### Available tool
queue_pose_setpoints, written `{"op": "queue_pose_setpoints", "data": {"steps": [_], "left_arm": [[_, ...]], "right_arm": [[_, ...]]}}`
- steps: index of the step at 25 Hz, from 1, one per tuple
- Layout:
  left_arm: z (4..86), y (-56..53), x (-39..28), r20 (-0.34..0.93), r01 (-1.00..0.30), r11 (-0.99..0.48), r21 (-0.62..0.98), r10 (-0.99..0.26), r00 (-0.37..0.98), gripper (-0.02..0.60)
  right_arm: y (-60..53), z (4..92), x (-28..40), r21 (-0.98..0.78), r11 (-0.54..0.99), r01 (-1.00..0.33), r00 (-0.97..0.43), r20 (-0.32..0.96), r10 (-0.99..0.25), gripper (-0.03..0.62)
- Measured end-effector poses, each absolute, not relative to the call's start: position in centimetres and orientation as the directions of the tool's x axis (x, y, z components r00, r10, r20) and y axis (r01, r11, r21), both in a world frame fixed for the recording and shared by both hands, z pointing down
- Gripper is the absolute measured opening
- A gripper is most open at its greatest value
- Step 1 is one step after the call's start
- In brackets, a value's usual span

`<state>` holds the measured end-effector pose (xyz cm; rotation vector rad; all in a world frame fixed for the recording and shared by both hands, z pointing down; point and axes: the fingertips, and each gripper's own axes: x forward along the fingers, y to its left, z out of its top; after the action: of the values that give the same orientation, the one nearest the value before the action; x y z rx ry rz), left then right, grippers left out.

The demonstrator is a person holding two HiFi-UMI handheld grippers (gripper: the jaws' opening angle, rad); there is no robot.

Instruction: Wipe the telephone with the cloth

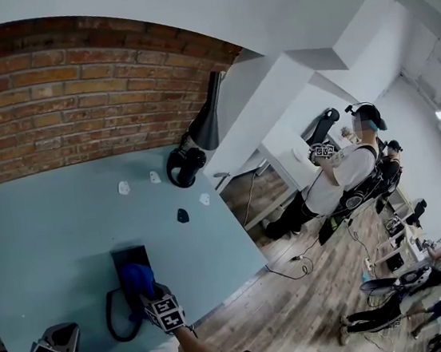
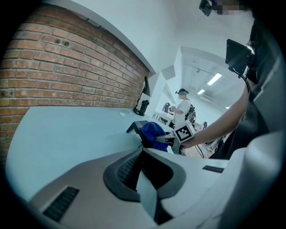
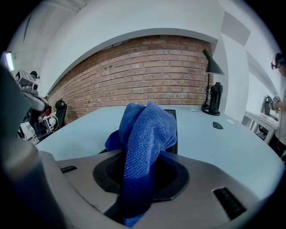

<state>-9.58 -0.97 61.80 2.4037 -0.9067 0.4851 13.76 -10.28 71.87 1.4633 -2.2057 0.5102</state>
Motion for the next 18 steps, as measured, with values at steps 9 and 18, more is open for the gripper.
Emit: {"op": "queue_pose_setpoints", "data": {"steps": [9,18], "left_arm": [[61.9,-0.7,-9.4,0.497,-0.68,-0.648,0.342,-0.489,0.717,0.002],[62.0,-0.7,-9.3,0.498,-0.674,-0.652,0.347,-0.481,0.722,0.002]], "right_arm": [[-9.2,72.5,13.9,-0.055,0.374,-0.926,-0.339,0.559,-0.757,0.132],[-8.1,72.6,13.5,-0.069,0.376,-0.924,-0.344,0.58,-0.738,0.132]]}}
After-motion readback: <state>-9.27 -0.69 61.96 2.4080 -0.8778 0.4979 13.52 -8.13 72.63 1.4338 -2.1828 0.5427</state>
